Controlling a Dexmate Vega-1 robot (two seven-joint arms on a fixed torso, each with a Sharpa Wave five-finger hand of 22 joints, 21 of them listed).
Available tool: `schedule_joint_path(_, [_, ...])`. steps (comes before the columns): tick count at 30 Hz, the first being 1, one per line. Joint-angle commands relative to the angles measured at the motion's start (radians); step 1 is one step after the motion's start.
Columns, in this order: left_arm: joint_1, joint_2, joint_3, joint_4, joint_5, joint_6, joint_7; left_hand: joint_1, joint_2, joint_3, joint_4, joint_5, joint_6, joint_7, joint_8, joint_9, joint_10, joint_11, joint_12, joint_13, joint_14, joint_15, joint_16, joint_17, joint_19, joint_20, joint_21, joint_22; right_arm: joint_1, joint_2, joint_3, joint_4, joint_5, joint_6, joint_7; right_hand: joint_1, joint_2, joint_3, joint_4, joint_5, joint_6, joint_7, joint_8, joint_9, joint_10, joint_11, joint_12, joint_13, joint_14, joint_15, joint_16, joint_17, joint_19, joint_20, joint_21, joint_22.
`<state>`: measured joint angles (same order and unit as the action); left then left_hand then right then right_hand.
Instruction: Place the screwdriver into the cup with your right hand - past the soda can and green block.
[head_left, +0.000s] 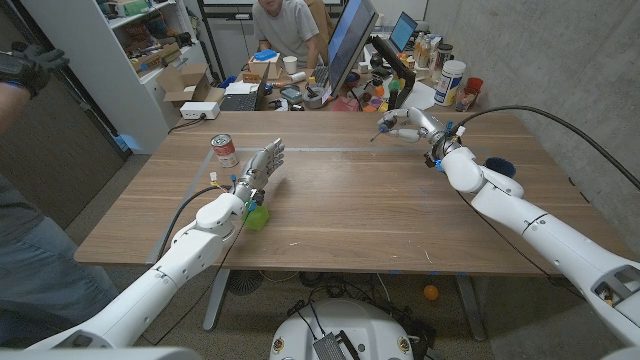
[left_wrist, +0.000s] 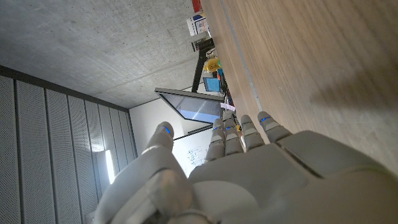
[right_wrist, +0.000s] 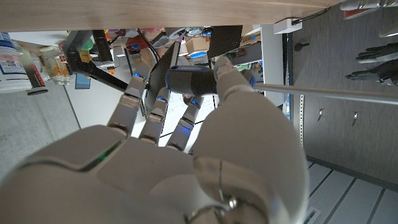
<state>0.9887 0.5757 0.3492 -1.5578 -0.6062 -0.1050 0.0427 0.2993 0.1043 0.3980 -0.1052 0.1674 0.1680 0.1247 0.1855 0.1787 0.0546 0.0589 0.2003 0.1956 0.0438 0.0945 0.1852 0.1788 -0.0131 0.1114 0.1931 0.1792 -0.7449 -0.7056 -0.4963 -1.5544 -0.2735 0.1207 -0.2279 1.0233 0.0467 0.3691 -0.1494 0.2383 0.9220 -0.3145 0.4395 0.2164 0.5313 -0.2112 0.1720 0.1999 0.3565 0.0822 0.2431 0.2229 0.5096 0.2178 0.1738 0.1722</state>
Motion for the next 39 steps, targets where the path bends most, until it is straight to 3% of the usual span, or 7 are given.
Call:
schedule_joint_path(1, [-0.045,-0.013,0.023,0.056,-0.004,-0.002,-0.047,-0.007,-0.001,0.002,-0.003,0.006,0.003,-0.001,0.004,0.004,0.003,-0.003,0.010,0.002,-0.004,0.003,0.004,0.005,-0.007,0.005,0.001,0.002,-0.135,-0.028,0.109,-0.140,0.106,-0.148,-0.060,0.001,-0.004,-0.009,0.003,-0.003,0.120,0.117,0.020,0.000,-0.013,0.000,0.002,0.000,-0.007,0.000,-0.005,0.003,-0.016,0.001,-0.002,0.000])
schedule_joint_path(19, [-0.110,-0.036,0.056,0.140,-0.007,-0.010,-0.134,-0.008,-0.001,0.002,-0.004,0.006,0.003,-0.001,0.004,0.004,0.001,-0.001,0.009,0.002,-0.005,0.004,0.004,0.005,-0.013,0.008,0.001,0.002,-0.388,0.000,0.360,-0.373,0.341,-0.381,-0.195,0.008,0.009,-0.014,0.003,-0.009,0.106,0.136,0.017,0.001,-0.043,0.011,0.006,0.000,-0.019,0.008,-0.009,0.001,-0.042,0.001,0.003,0.001])
schedule_joint_path(39, [-0.124,-0.040,0.061,0.161,-0.012,-0.015,-0.165,-0.010,-0.001,0.003,-0.005,0.006,0.003,-0.001,0.004,0.004,0.000,-0.001,0.009,0.003,-0.006,0.003,0.004,0.005,-0.018,0.010,0.001,0.002,-0.533,-0.004,0.488,-0.524,0.398,-0.504,-0.255,0.021,0.016,-0.015,-0.003,-0.019,0.108,0.152,0.022,0.003,-0.057,0.024,0.011,0.001,-0.033,0.015,-0.013,-0.001,-0.065,0.001,0.006,0.002])
